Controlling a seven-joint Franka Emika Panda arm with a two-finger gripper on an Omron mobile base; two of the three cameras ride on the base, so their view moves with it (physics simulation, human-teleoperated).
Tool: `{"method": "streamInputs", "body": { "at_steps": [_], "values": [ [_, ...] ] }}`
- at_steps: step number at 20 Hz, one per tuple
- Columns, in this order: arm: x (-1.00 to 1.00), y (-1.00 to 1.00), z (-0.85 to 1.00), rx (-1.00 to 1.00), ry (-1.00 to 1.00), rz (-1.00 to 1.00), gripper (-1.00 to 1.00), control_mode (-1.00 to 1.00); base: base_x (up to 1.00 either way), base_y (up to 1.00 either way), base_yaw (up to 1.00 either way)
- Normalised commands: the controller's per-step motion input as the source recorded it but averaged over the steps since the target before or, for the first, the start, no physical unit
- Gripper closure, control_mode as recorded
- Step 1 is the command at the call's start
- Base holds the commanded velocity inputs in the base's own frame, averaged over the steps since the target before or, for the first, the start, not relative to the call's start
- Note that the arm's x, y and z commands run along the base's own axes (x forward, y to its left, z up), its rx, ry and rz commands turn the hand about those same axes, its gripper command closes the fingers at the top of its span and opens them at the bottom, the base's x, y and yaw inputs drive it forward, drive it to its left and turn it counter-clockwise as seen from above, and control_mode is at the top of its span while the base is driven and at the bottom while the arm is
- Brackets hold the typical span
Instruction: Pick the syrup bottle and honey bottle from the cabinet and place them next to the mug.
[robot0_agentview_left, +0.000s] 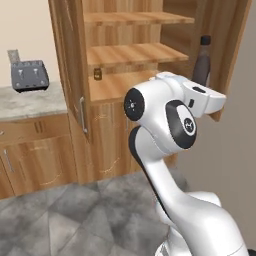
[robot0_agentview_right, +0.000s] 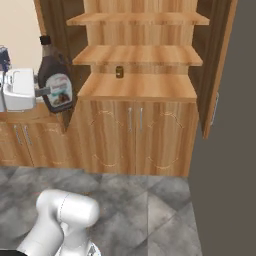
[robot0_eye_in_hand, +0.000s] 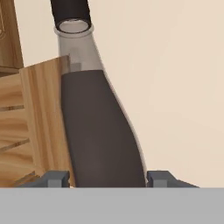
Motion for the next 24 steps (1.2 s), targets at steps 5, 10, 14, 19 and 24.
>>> {"method": "streamInputs", "body": {
  "at_steps": [5, 10, 14, 19, 24],
  "values": [
    [0.0, 0.0, 0.0, 0.0, 0.0, 0.0, 1.0, 1.0, -1.0, 0.57, 0.0],
    [0.0, 0.0, 0.0, 0.0, 0.0, 0.0, 1.0, 1.0, -0.67, 0.64, 0.02],
    [0.0, 0.0, 0.0, 0.0, 0.0, 0.0, 1.0, 1.0, 0.08, 0.94, 0.08],
    [0.0, 0.0, 0.0, 0.0, 0.0, 0.0, 1.0, 1.0, 0.76, 1.0, 0.05],
    [0.0, 0.0, 0.0, 0.0, 0.0, 0.0, 1.0, 1.0, 1.0, 0.87, 0.0]
  ]
}}
